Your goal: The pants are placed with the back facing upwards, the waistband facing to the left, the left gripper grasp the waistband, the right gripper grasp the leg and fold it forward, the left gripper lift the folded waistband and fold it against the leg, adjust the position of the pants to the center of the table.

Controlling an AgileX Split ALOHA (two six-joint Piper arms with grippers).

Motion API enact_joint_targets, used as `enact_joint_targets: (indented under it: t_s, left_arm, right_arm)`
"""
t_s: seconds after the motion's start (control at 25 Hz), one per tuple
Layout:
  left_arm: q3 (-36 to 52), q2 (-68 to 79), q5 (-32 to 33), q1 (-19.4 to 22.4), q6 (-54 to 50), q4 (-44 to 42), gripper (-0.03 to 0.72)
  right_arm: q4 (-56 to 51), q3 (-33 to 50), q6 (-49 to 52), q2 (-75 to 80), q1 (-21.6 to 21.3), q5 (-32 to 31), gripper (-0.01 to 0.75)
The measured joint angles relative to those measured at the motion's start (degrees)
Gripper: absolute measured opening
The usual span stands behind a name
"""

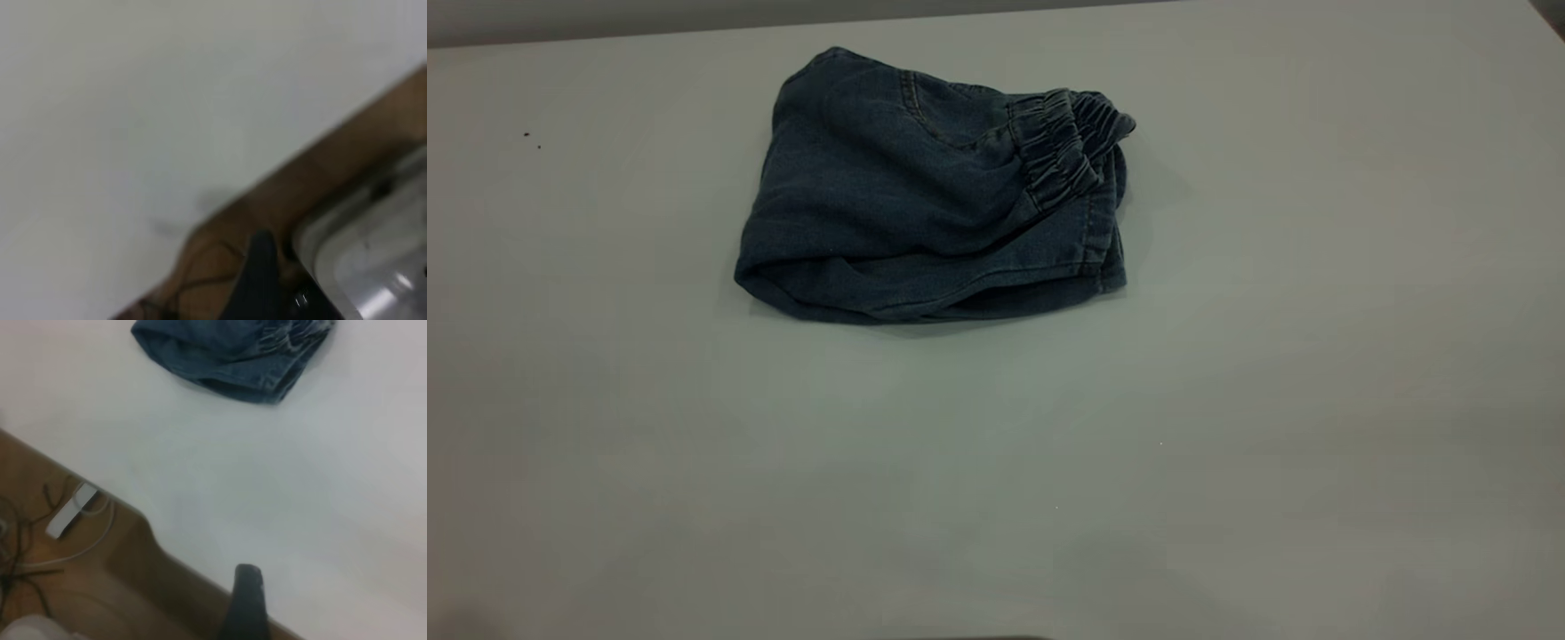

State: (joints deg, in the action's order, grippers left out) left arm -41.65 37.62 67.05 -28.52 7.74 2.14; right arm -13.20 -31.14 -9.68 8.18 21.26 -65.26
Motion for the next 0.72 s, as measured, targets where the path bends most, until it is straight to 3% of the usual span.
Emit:
enact_joint_targets:
  t_s: [0.4, 0.72]
  left_arm:
    - [12.2, -10.1, -1.4, 0.0, 6.5, 4.2, 0.563]
    - [13.3, -19.4, -2.5, 0.0, 6.7, 4.9, 0.563]
  right_arm:
    - [1.2, 4.0, 1.2, -8.7, 0.0, -0.3, 0.566]
    - [1.1, 4.0, 1.5, -8.8, 0.0, -0.3, 0.566]
